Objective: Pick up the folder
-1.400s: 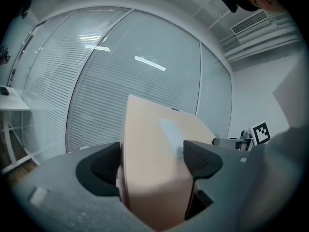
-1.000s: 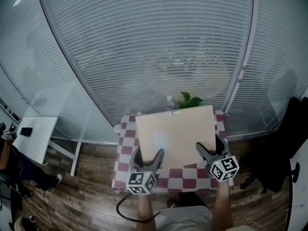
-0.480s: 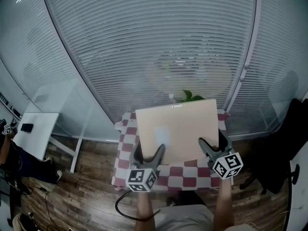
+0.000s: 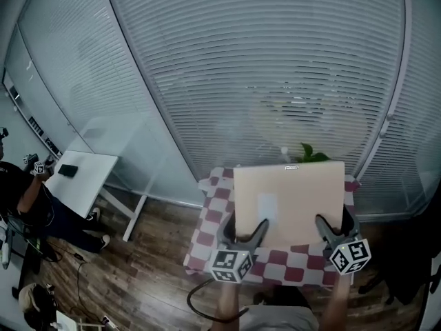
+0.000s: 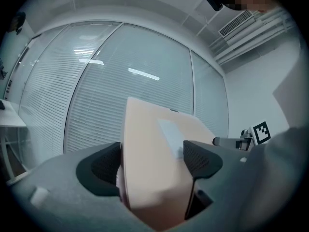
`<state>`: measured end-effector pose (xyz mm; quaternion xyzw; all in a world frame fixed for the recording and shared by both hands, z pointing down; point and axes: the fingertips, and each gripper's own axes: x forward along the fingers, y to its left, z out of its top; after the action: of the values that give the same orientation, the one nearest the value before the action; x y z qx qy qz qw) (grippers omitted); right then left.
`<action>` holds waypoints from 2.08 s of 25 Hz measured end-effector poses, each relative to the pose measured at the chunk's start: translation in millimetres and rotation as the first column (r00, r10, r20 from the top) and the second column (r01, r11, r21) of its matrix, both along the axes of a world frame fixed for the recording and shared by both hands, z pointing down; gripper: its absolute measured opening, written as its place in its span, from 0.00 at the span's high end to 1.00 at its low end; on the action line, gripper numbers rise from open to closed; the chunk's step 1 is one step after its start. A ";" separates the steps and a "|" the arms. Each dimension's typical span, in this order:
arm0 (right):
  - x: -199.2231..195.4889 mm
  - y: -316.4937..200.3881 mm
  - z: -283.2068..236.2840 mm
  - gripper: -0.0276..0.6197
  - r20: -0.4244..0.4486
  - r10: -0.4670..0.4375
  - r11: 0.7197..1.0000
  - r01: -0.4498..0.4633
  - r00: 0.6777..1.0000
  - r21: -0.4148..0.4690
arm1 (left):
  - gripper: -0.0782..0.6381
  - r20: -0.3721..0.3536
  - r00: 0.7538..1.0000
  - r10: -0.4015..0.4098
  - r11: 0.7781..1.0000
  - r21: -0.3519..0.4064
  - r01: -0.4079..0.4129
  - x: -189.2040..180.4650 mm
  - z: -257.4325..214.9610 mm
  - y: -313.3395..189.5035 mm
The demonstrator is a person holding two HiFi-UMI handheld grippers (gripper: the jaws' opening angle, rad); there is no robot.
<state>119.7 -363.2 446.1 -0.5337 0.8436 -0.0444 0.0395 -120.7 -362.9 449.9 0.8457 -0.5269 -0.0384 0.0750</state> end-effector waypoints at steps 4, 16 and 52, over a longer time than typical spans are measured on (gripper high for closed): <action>-18.9 -4.2 1.9 0.37 0.015 -0.029 1.000 0.029 0.999 -0.007 | 0.33 0.012 1.000 -0.029 1.000 -0.009 0.029 -19.2 -0.7 3.4; -12.3 3.1 -0.6 0.37 0.005 -0.019 1.000 0.019 1.000 -0.003 | 0.33 0.004 1.000 -0.025 1.000 0.002 0.025 -12.2 -3.3 9.5; -15.7 9.6 20.7 0.37 0.014 -0.012 0.998 0.013 1.000 -0.066 | 0.33 -0.024 1.000 0.005 0.998 -0.058 -0.007 -16.7 20.1 11.3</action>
<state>104.0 -353.6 466.8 -0.5292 0.8447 -0.0760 0.0272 -137.4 -351.6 470.1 0.8442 -0.5244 -0.0329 0.1056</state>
